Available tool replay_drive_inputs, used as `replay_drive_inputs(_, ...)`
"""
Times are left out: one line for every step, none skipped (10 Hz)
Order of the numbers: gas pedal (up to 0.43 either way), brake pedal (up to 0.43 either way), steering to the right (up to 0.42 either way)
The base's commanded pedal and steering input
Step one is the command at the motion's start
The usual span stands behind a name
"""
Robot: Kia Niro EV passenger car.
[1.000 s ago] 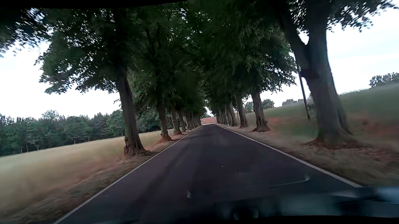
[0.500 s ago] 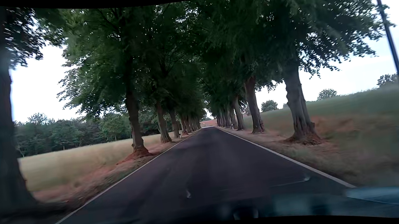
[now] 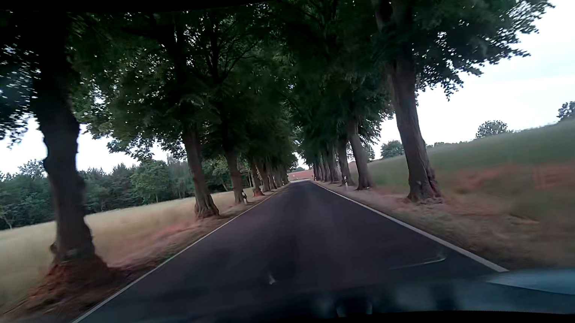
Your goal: Follow the waypoints while adhering to traffic rules and regulations
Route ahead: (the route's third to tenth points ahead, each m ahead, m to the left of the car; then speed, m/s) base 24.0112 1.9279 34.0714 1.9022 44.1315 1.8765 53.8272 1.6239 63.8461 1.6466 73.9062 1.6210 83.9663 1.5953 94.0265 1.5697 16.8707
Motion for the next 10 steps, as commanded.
replay_drive_inputs(0.0, 0.0, -0.003)
replay_drive_inputs(0.0, 0.0, -0.003)
replay_drive_inputs(0.0, 0.0, -0.003)
replay_drive_inputs(0.0, 0.0, -0.003)
replay_drive_inputs(0.0, 0.0, -0.003)
replay_drive_inputs(0.0, 0.0, -0.002)
replay_drive_inputs(0.0, 0.0, 0.0)
replay_drive_inputs(0.0, 0.0, 0.0)
replay_drive_inputs(0.0, 0.0, 0.0)
replay_drive_inputs(0.0, 0.0, 0.0)
